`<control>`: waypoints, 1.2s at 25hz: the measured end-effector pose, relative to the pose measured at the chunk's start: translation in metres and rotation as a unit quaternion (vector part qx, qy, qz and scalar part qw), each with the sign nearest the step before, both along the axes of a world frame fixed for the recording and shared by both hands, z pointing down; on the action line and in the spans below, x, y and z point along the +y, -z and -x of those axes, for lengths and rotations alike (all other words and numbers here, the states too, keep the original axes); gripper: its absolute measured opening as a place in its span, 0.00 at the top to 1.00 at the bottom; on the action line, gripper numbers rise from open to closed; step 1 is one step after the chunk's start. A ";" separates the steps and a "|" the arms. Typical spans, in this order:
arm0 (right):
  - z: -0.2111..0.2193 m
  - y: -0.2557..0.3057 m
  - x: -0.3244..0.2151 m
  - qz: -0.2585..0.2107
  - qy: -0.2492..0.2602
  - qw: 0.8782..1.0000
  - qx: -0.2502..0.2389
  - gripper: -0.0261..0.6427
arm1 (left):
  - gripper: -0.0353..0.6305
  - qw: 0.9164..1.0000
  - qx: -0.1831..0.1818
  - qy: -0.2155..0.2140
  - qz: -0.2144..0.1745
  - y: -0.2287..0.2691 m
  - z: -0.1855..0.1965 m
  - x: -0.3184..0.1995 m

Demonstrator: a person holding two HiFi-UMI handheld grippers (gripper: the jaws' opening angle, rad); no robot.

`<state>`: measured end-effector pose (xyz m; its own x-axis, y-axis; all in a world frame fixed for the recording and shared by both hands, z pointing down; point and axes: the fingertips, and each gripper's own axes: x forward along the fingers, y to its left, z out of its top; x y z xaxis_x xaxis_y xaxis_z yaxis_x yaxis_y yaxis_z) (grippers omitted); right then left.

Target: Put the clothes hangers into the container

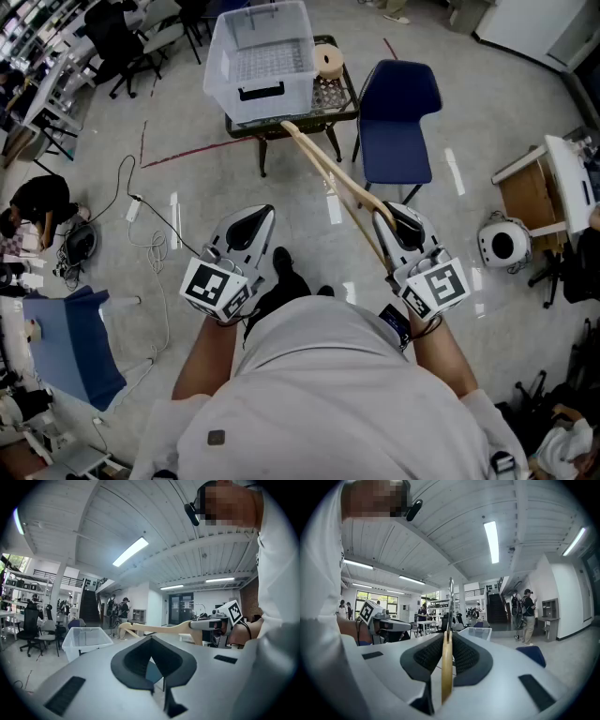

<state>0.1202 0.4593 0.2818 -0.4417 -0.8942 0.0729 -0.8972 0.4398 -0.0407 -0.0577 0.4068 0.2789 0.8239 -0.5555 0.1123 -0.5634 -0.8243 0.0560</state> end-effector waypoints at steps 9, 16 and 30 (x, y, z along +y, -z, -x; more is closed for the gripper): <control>-0.003 -0.005 -0.024 0.004 -0.002 1.000 -0.004 0.87 | 0.92 1.000 0.003 -0.004 0.002 -0.002 -0.005 -0.023; 0.009 -0.011 -0.059 0.010 0.001 1.000 0.007 0.87 | 0.92 1.000 0.011 -0.001 0.011 -0.009 0.009 -0.059; 0.072 -0.004 -0.196 0.012 -0.013 1.000 0.020 0.87 | 0.92 0.999 0.020 -0.023 0.025 -0.009 0.070 -0.196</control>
<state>0.0478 0.2630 0.2860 -0.4144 -0.9032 0.1117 -0.9095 0.4155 -0.0151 -0.1281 0.2112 0.2883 0.8529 -0.5111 0.1061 -0.5212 -0.8450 0.1196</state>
